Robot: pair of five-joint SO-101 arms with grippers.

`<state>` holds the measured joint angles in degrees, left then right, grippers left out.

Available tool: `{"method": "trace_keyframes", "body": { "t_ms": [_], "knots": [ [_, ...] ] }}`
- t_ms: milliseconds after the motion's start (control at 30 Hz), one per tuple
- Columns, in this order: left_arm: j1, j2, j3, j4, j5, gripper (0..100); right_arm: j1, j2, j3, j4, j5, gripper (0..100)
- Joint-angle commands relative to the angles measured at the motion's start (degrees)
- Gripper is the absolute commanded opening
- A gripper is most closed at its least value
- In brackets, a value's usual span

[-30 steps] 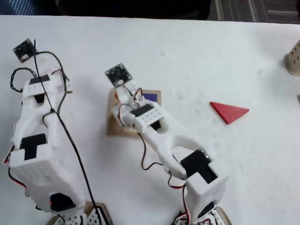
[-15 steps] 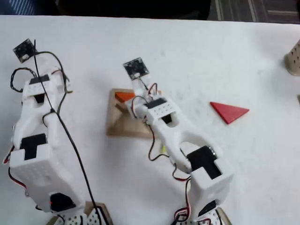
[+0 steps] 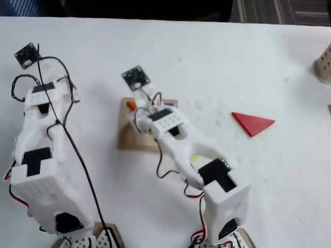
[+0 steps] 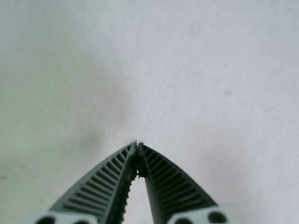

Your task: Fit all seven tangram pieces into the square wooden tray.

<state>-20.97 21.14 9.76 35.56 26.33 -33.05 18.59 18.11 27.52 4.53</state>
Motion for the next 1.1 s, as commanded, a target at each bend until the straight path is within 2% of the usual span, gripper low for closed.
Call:
{"method": "trace_keyframes", "body": {
  "t_ms": [0,333,633,1067],
  "knots": [
    [1.63,-0.31,-2.73,0.53,-0.70,2,3.30,-0.31,-2.90,3.30,1.14,1.8],
    [1.63,-0.31,-2.81,0.53,-0.70,2,4.70,-1.71,-3.16,4.97,1.14,1.8],
    [1.63,-0.31,-2.99,0.53,-0.70,2,4.79,-11.65,-2.02,18.51,1.14,1.8],
    [2.24,-0.31,-2.90,0.53,-0.79,2,5.76,-13.67,0.09,24.04,1.14,1.8]
  ]
}}
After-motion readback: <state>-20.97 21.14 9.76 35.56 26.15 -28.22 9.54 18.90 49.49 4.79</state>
